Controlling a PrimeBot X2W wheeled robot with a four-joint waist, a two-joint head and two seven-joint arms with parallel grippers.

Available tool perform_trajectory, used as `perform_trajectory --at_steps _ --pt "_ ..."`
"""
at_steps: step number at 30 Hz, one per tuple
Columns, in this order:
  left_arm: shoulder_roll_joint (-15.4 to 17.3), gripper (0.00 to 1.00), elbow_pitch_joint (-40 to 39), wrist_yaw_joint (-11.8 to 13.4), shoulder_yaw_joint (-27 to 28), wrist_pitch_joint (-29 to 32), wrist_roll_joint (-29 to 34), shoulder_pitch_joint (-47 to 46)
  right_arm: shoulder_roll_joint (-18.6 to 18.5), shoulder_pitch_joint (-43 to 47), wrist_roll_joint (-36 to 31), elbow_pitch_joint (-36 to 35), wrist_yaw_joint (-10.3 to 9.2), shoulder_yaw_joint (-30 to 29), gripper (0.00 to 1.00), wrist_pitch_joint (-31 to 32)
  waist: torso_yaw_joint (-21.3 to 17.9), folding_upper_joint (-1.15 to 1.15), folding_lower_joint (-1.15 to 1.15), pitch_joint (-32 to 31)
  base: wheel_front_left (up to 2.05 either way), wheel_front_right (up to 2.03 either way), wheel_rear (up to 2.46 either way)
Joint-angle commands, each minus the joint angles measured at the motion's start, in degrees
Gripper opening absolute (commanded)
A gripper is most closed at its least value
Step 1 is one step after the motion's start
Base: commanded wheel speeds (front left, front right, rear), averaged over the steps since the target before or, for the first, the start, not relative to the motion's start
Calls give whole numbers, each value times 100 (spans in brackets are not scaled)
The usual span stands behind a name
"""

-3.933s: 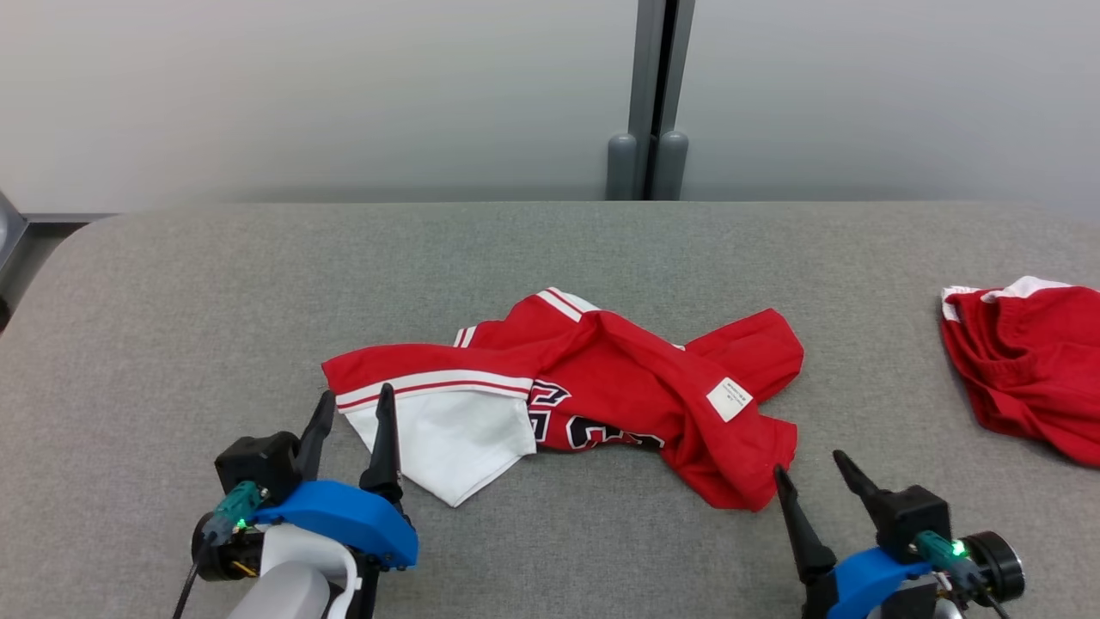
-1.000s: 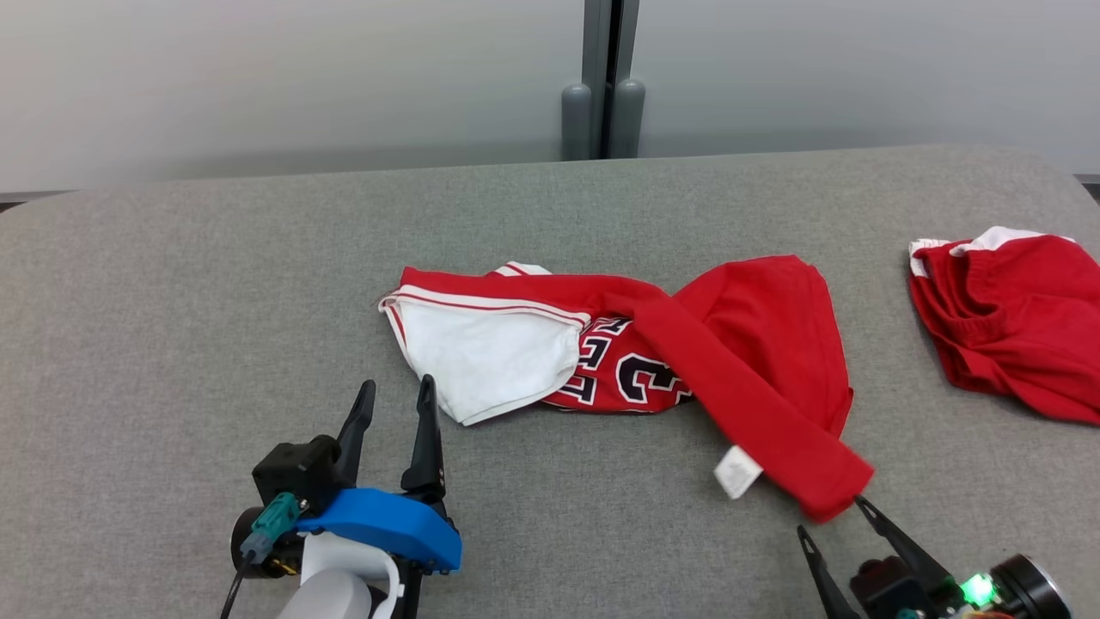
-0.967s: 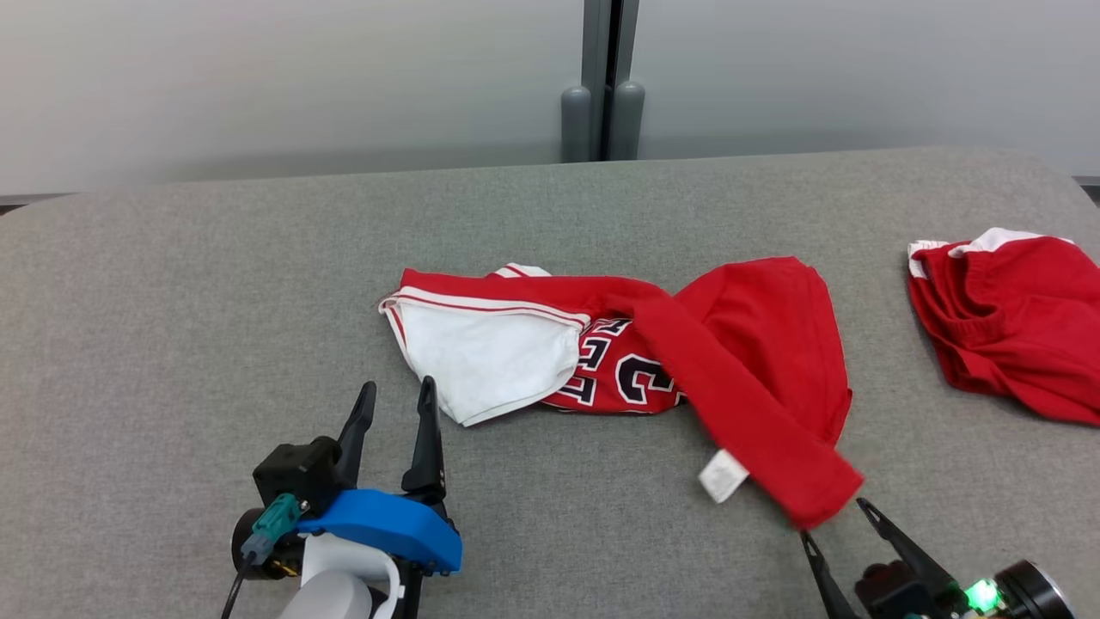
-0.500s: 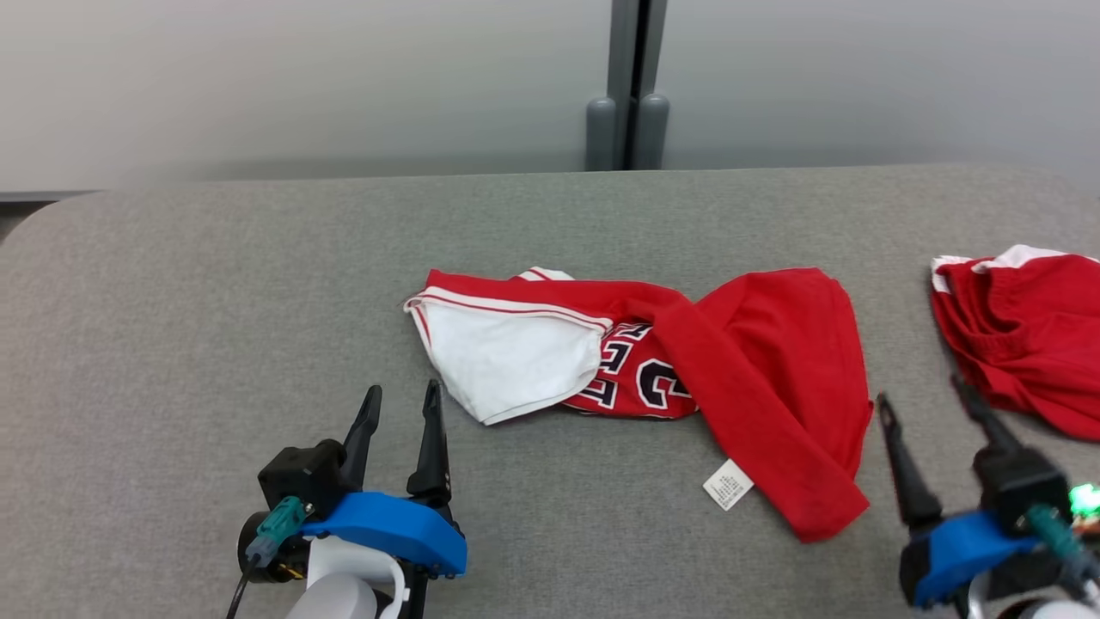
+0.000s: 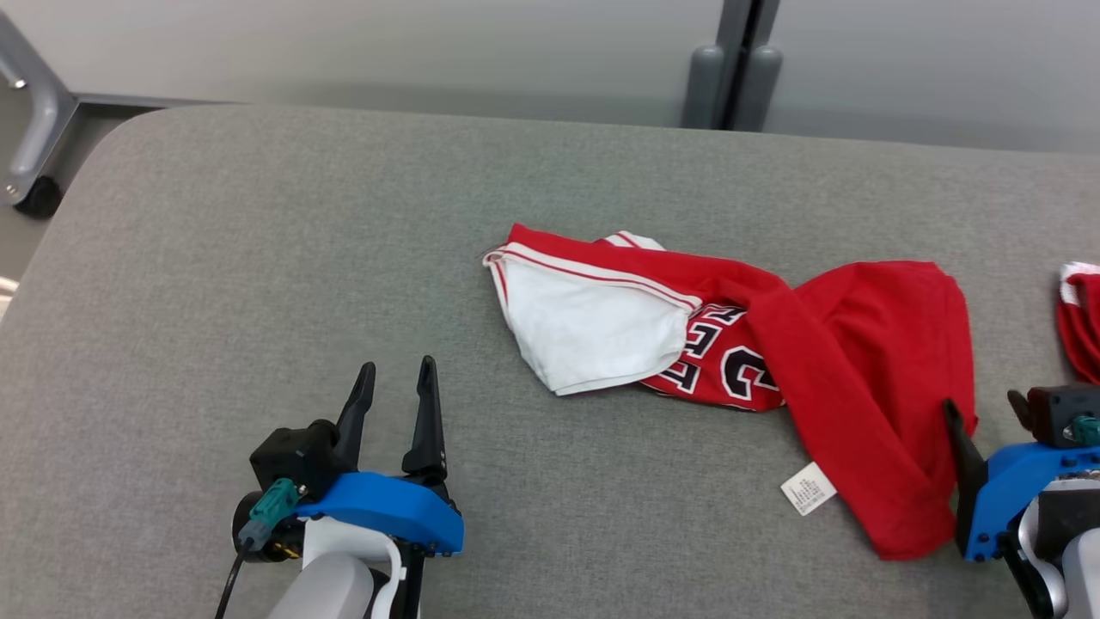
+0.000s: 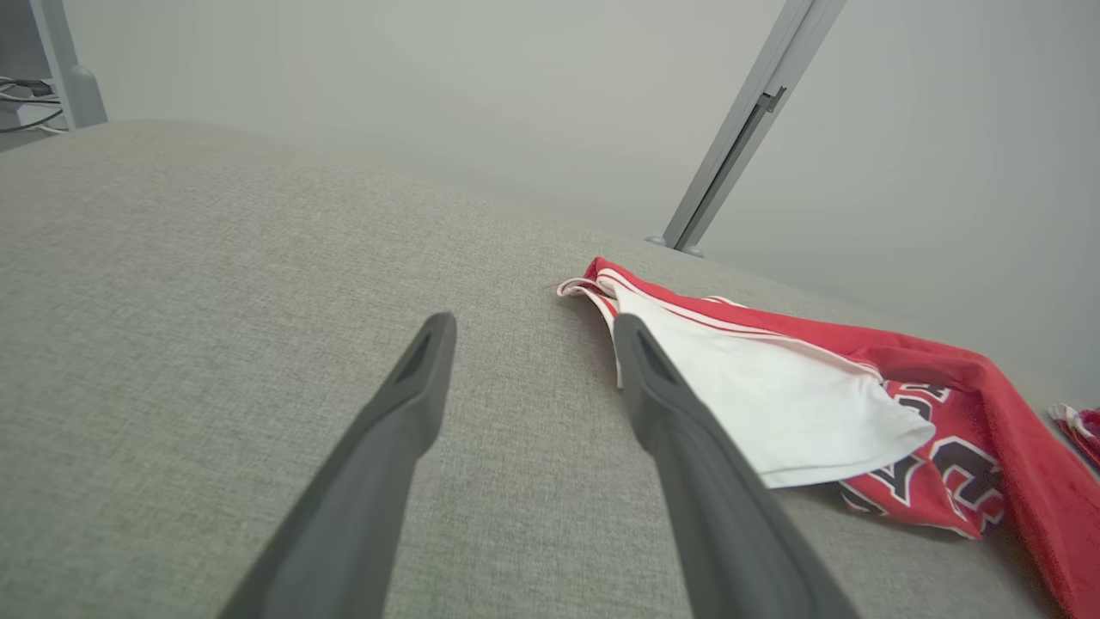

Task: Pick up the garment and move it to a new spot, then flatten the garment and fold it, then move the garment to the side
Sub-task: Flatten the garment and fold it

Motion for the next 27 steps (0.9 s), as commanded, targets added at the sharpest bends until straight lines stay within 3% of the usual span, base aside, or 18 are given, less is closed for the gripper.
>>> perform_trajectory --at_steps 1,5,6,7,8,9,10,12,27 --pt "0 100 -4 -23 49 -39 1 -57 -103 -123 184 242 1 66 100 109 126 -1 -1 100 0 0 0" --pt "8 100 -9 -27 91 -55 7 -44 -236 -204 642 632 1 305 100 396 152 -1 -1 114 0 0 0" --pt "11 100 -20 -23 95 -53 11 -47 -259 -213 761 712 1 365 92 478 151 -1 -1 119 0 0 0" --pt "11 100 -35 -11 98 -56 18 -52 -275 -239 900 769 1 433 44 556 147 -1 -1 125 0 0 0" --pt "10 100 -49 -1 100 -59 27 -66 -317 -264 1015 806 1 480 31 623 142 -1 -1 136 0 0 0" --pt "14 100 -57 2 105 -61 33 -87 -379 -314 1120 841 0 513 11 669 136 -1 -1 151 0 0 0" --pt "17 100 -66 1 110 -64 41 -106 -454 -385 1198 858 0 548 0 688 131 -1 -1 171 0 0 0" --pt "6 100 -122 -25 113 -71 59 -211 -824 -933 1113 904 0 660 0 482 146 -1 -1 317 0 0 0" --pt "-182 100 -54 -145 88 -86 116 -471 -1402 -2788 314 2271 1 919 0 -266 523 -1 -1 801 0 0 0"
